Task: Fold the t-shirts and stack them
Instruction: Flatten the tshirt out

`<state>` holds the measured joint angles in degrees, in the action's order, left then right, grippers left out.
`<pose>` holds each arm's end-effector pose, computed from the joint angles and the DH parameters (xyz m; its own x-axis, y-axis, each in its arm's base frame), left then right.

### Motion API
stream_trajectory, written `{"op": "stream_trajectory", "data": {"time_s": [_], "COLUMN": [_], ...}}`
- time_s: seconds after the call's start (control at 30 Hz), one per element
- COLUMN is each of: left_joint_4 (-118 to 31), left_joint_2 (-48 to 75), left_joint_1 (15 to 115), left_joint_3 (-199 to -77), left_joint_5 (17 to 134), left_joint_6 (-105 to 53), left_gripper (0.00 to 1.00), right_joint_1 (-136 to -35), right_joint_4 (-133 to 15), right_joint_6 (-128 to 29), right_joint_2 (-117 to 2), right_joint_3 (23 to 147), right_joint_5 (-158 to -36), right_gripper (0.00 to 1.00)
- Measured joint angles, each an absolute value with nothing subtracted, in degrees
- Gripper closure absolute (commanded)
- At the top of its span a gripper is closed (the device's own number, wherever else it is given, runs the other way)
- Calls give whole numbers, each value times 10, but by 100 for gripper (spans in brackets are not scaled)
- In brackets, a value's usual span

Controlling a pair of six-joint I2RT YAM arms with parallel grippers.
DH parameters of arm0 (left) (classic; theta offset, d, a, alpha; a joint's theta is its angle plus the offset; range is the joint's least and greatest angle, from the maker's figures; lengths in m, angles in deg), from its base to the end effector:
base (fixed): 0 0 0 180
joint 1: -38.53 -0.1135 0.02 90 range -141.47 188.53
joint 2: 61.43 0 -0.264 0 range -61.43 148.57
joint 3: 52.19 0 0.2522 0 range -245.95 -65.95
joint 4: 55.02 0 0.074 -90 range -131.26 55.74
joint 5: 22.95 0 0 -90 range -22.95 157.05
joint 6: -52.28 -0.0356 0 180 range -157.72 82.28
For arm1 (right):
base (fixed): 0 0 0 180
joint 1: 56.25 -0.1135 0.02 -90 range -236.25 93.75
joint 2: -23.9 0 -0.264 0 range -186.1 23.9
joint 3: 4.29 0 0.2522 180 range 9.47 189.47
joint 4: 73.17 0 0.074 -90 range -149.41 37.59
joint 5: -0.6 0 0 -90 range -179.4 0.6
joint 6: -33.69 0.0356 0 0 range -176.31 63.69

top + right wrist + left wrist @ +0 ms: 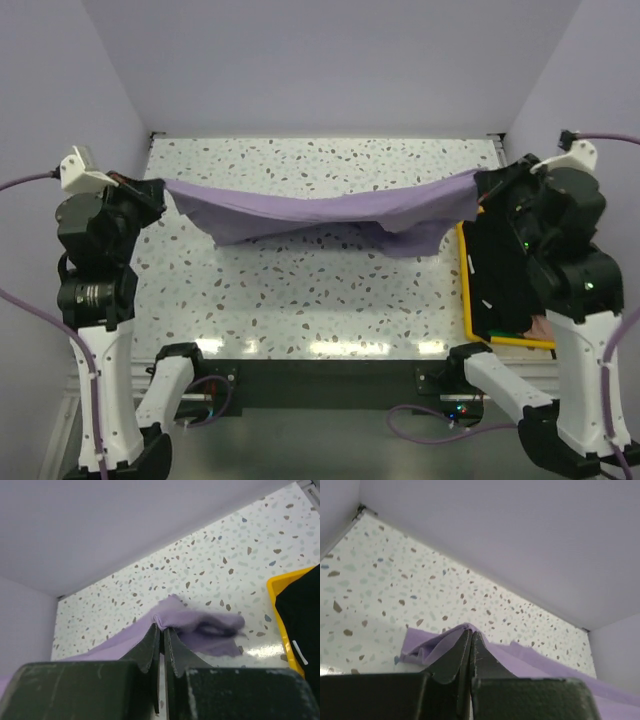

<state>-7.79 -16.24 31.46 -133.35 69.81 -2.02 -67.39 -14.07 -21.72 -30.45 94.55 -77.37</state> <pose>0.1446 0.0162 0.4275 -0.1130 -0.6013 -0.7910 -0.1749 0.7957 -0.5799 0.1499 0.0220 0.4773 -0.1987 0.5268 -0.8265 0.1478 0.8497 0.5061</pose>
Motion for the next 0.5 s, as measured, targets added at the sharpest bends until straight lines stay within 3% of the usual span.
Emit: {"op": "stream_trajectory", "data": {"time_s": [0.23,0.5], "left_joint_4": [-52,-136], "left_joint_2": [-162,-2], "left_joint_1": [315,315], "left_joint_3": [-1488,-1539], "left_joint_5": [698,712], "left_joint_6": [-20,-8], "left_gripper": [100,100], "right_joint_1": [-674,-674], "right_joint_4": [-62,-128], "right_joint_6": [-234,-254], "right_joint_2": [-309,-459], "right_joint_3": [1137,1175], "right_joint_5": [-786,-799], "right_gripper": [100,100]}}
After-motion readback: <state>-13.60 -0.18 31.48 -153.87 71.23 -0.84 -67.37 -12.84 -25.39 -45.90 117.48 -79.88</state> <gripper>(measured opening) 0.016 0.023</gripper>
